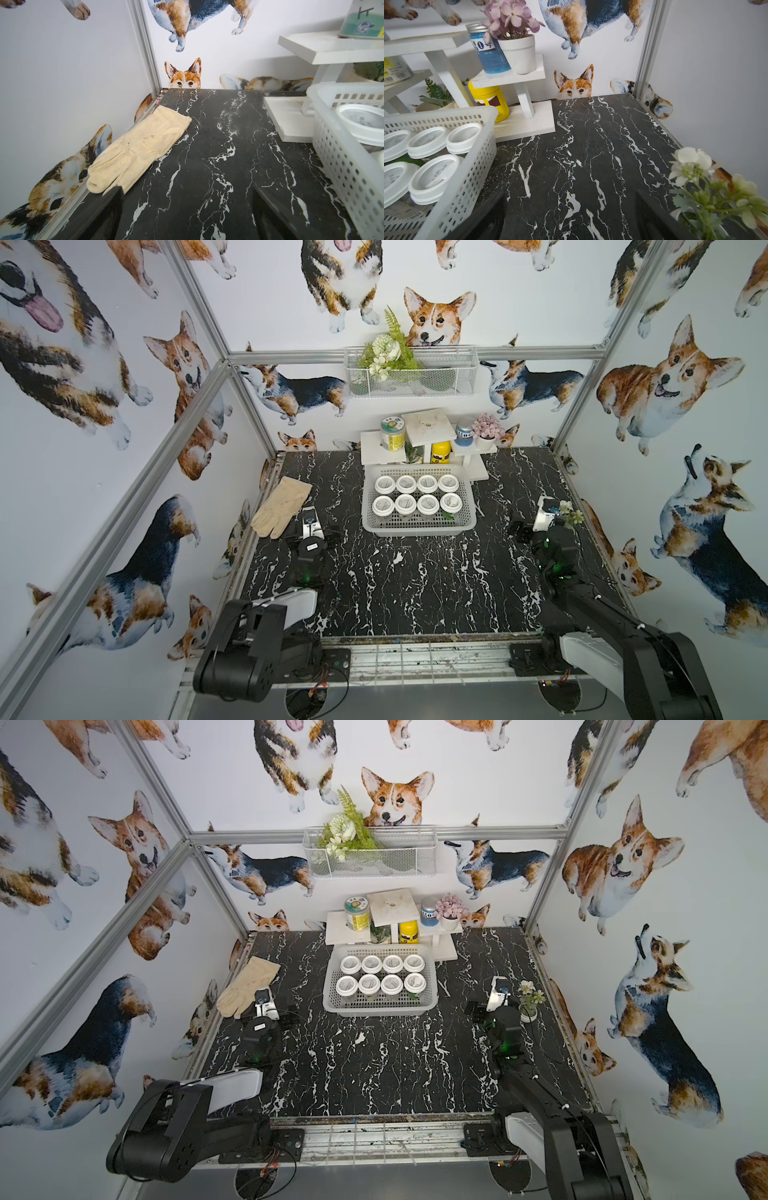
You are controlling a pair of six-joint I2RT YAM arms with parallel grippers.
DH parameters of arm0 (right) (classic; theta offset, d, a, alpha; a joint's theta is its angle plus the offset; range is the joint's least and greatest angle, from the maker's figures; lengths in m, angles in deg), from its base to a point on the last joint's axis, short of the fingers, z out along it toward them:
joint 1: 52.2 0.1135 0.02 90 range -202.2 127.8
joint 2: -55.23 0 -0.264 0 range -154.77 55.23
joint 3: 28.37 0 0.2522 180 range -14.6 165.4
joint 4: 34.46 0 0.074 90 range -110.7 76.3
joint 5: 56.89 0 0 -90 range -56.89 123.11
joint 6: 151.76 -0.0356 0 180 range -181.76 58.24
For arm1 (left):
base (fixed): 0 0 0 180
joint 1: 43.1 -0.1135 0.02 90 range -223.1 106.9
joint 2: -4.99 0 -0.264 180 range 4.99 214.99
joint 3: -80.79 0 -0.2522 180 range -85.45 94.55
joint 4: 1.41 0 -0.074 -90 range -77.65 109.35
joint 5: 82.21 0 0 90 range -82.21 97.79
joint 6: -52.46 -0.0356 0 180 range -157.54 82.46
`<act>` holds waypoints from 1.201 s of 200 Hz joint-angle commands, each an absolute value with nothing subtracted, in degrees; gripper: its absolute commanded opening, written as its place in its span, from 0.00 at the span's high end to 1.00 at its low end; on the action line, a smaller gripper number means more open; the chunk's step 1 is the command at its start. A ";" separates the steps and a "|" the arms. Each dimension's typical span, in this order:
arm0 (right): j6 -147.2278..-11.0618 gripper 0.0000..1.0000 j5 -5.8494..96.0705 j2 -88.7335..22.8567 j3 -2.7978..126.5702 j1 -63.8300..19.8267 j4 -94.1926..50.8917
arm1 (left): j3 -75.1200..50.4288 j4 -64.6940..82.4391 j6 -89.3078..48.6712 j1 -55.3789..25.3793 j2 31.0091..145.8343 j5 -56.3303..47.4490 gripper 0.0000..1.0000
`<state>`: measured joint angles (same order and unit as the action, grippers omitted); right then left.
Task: Put the yogurt in the basket
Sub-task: Reset both arms
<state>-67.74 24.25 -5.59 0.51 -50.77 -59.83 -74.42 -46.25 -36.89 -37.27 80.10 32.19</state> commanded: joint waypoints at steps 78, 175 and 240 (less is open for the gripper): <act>-68.86 0.01 29.18 -14.21 -5.26 -57.06 -78.42 | -71.31 -59.48 -36.72 -39.93 95.04 23.59 0.00; -64.90 0.01 23.01 -28.73 -9.40 -51.93 -100.80 | -71.21 -58.75 -36.75 -39.24 94.89 24.18 0.00; -65.30 0.01 22.61 -27.37 -7.22 -51.76 -94.28 | -72.71 -62.53 -38.33 -36.24 95.31 29.67 0.00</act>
